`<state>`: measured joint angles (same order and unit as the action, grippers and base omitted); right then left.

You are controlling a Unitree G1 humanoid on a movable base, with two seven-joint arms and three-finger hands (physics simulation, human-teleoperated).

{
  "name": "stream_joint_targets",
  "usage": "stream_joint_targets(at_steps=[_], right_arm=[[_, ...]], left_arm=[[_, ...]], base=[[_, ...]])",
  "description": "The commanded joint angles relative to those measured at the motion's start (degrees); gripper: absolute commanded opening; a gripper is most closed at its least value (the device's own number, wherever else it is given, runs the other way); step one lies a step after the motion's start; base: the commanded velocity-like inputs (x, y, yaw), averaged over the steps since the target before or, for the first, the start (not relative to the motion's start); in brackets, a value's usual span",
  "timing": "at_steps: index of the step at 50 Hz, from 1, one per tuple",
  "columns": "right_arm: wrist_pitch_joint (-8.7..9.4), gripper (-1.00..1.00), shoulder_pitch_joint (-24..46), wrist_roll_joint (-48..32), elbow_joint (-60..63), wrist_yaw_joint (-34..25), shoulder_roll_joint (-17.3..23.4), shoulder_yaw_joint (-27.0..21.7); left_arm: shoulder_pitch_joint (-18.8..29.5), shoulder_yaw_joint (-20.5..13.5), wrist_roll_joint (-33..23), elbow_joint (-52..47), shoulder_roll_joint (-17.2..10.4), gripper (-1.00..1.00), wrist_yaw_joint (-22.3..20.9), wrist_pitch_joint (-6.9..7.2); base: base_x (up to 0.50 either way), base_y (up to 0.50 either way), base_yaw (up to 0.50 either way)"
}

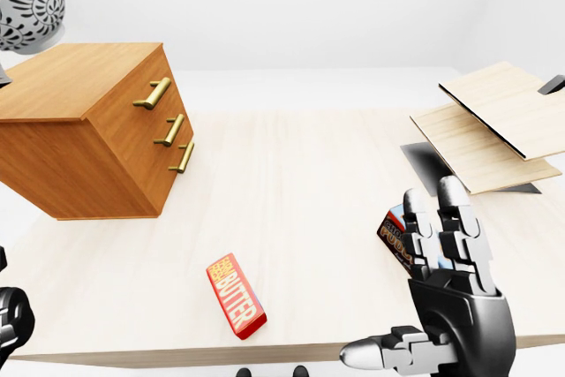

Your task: Close the top drawer of the cabinet and put the bowl on top of it.

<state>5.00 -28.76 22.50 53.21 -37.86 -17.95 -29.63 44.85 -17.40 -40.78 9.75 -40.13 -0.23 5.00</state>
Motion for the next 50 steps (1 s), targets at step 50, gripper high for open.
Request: stream_joint_targets(at_steps=[50], right_arm=[[0.00, 1.00, -0.5, 0.1, -0.1, 0.0, 0.0, 0.4]], left_arm=[[7.0, 3.8, 9.9, 30.6, -0.1, -1.00, 18.0, 0.00]], base=[[0.00, 0.00, 0.00]])
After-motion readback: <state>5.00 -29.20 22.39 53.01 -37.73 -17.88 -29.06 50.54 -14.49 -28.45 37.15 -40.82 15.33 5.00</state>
